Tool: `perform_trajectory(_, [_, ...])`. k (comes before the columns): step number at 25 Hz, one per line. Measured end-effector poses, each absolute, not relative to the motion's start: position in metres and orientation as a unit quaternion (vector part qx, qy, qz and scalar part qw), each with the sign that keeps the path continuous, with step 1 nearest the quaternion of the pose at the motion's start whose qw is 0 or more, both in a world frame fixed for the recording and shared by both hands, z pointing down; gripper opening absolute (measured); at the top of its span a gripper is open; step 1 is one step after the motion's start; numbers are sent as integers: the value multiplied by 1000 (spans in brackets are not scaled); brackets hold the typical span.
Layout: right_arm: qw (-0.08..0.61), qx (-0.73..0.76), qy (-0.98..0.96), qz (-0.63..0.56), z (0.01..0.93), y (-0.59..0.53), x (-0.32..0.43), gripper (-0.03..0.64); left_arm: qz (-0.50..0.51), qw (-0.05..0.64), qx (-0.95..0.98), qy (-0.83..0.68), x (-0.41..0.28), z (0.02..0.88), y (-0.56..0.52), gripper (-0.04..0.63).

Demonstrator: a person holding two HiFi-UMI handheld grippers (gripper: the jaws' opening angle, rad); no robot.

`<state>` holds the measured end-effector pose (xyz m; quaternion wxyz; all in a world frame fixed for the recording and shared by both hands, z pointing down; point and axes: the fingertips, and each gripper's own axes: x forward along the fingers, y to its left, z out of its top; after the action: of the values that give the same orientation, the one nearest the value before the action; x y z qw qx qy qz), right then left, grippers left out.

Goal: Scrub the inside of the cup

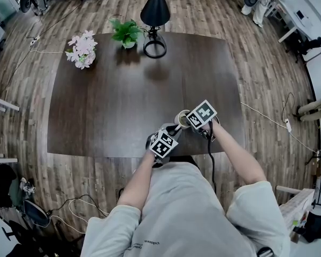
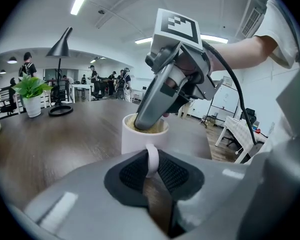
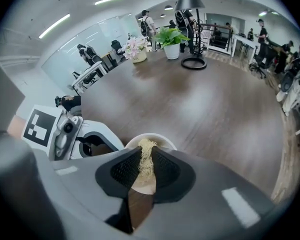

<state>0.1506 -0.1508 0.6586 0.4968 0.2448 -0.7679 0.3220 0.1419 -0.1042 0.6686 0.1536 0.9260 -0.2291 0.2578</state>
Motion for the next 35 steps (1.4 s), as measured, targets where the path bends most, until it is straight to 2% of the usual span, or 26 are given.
perform_trajectory(10, [527, 292, -756, 256, 652, -166, 162, 87, 255, 156, 925, -233, 141, 666, -105, 55])
perform_trajectory(27, [630, 180, -715, 244, 652, -140, 168, 87, 259, 152, 925, -233, 141, 668, -107, 58])
perform_trajectory(35, [597, 156, -720, 317, 658, -127, 158, 84, 262, 153, 923, -238, 141, 669, -107, 60])
